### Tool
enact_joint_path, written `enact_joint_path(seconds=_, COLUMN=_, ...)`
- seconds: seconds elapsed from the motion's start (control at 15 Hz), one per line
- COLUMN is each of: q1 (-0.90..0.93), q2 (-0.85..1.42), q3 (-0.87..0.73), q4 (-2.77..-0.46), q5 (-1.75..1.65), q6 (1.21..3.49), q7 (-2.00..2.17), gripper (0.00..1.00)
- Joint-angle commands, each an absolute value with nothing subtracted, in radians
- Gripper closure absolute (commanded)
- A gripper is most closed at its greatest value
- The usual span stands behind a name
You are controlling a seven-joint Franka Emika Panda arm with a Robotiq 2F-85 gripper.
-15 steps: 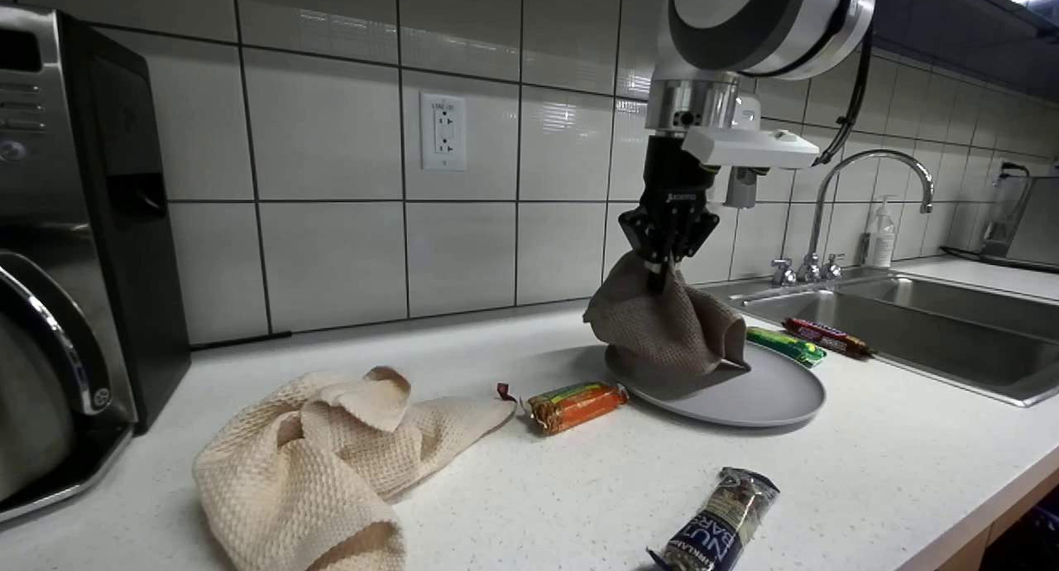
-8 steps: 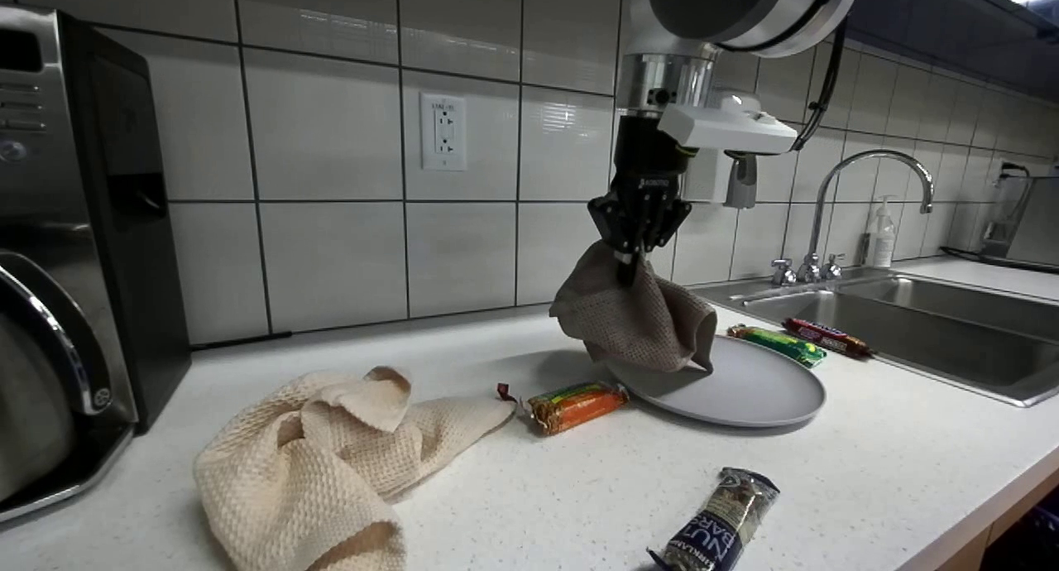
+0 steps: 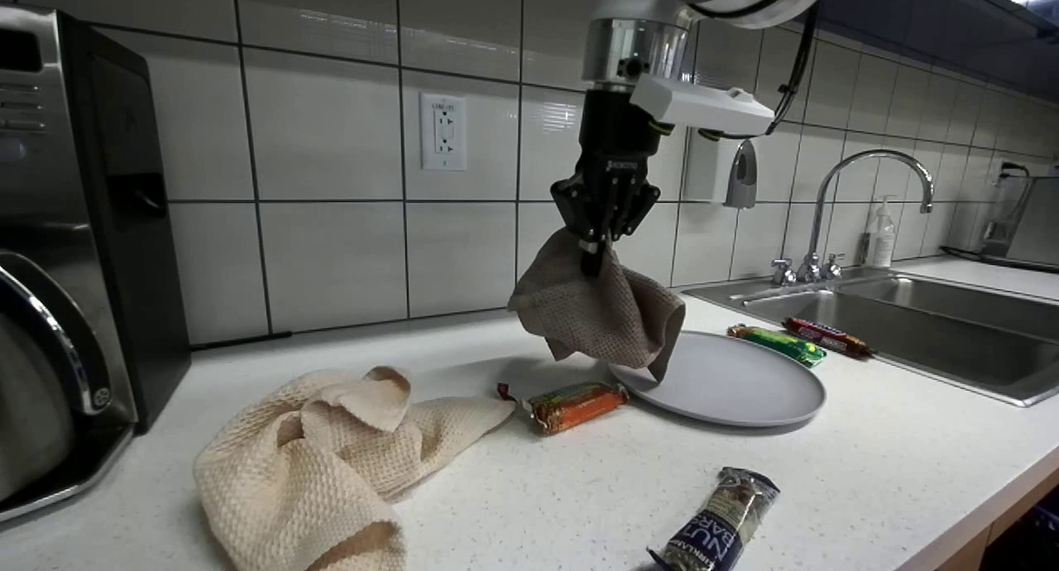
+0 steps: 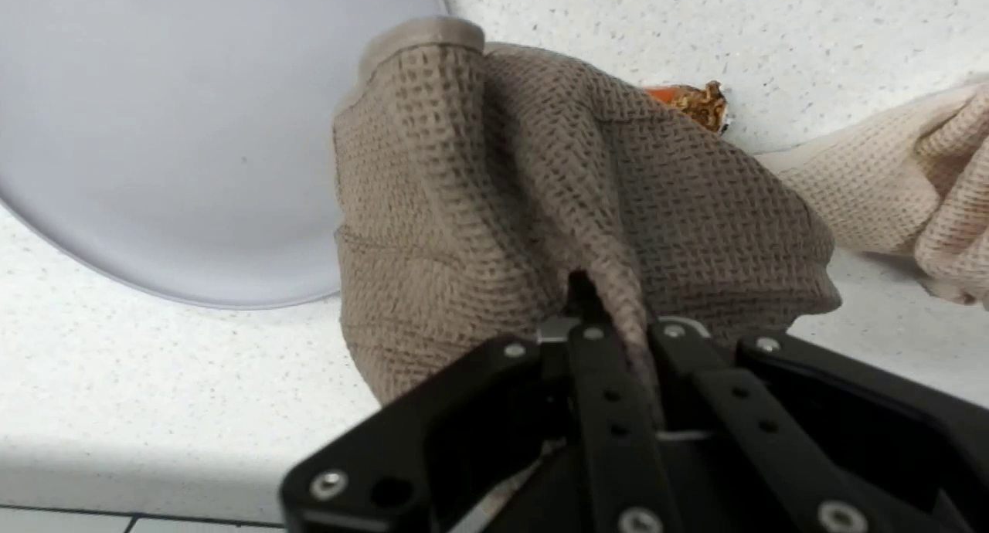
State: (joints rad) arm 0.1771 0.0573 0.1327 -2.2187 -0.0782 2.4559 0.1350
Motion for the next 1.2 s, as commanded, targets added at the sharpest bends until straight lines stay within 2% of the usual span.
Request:
enact_joint_path(seconds=0.0, q1=0.191, q2=0.005, q3=0.161, q4=-2.240, q5=-0.080, q6=2.443, q7=0.109, gripper=0.99)
enact_joint_path(seconds=1.13, q1=0.318, q2=0.047, q3=0.290, q4=-2.171, q5=-0.123, q6=2.430, q7=0.182, gripper=0.99)
